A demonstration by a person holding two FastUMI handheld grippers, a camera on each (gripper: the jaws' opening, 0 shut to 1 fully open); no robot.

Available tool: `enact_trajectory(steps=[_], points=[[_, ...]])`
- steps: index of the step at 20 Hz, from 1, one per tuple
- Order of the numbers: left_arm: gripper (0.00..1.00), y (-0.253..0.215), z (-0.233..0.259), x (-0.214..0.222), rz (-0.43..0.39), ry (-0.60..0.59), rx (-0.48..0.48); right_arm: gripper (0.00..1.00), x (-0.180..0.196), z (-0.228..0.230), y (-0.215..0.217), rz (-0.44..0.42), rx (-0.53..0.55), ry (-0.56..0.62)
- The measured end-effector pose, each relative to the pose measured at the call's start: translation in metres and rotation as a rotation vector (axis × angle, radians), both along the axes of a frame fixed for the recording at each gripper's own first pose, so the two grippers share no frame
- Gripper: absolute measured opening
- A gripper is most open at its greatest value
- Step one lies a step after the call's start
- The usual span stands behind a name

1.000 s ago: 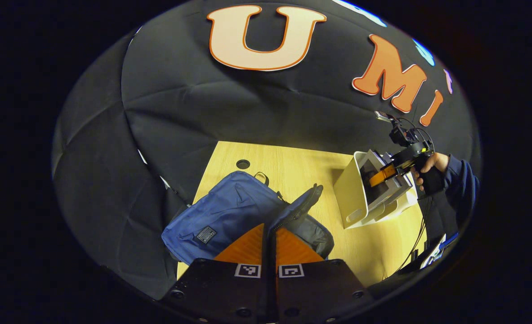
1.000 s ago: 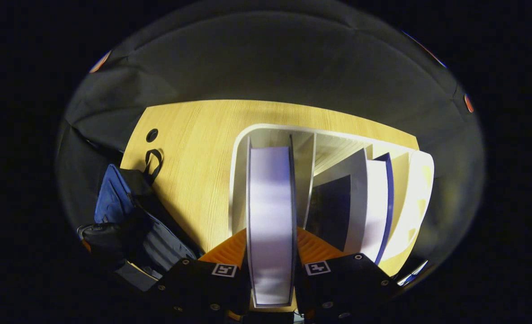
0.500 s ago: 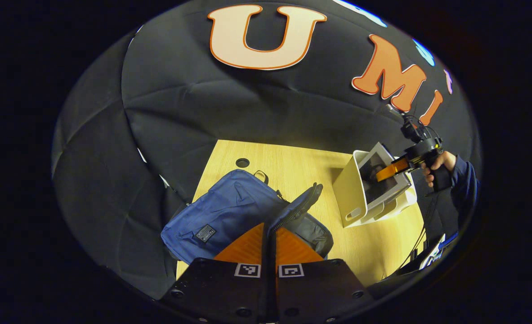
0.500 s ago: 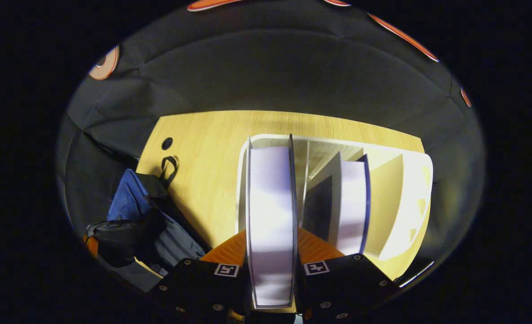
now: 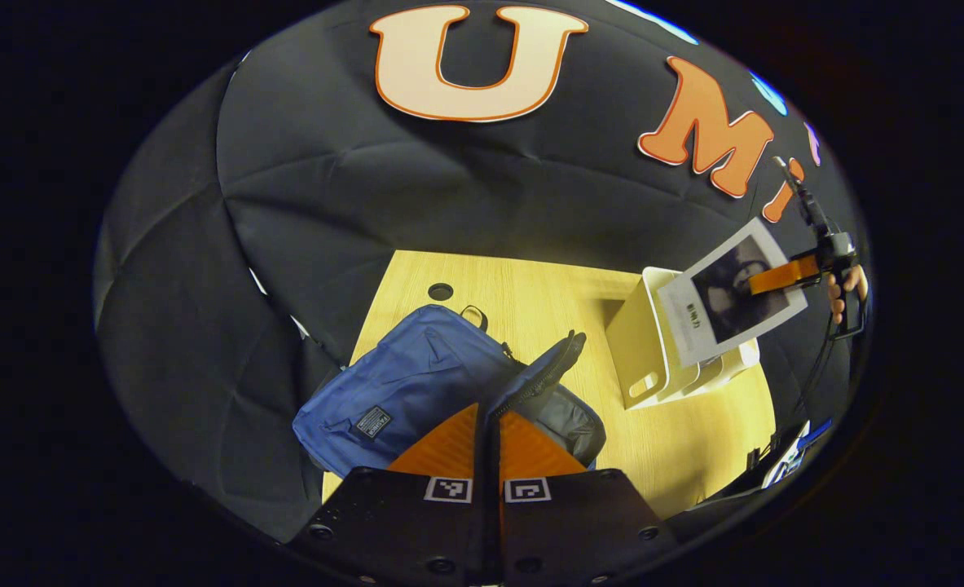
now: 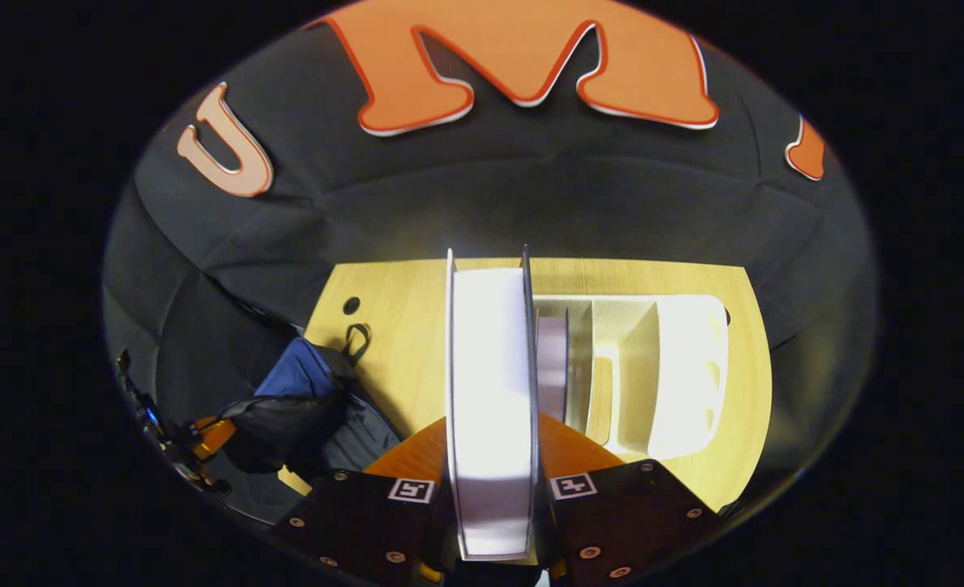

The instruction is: Open the schoolbag, grab two books from the bookshelf and put them into the schoolbag.

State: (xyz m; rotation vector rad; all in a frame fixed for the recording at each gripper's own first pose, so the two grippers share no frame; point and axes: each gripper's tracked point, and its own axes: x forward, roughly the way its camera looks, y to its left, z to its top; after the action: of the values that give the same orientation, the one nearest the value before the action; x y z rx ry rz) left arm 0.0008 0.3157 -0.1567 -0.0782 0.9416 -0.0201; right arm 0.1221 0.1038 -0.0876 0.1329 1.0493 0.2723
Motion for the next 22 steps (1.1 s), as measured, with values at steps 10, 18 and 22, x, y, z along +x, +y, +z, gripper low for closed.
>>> enact_trajectory(steps=[10,18,22], points=[[0.0,0.002,-0.001,0.006,0.001,0.009,0.03,0.36,-0.081,0.036,0.033,-0.01,0.299,-0.026],[0.0,0.001,-0.005,0.009,0.026,0.023,0.018,0.36,-0.159,-0.056,0.082,-0.068,0.483,0.206],[0.0,-0.002,-0.007,0.009,0.04,0.036,-0.005,0.36,-0.182,-0.088,0.105,-0.06,0.489,0.254]])
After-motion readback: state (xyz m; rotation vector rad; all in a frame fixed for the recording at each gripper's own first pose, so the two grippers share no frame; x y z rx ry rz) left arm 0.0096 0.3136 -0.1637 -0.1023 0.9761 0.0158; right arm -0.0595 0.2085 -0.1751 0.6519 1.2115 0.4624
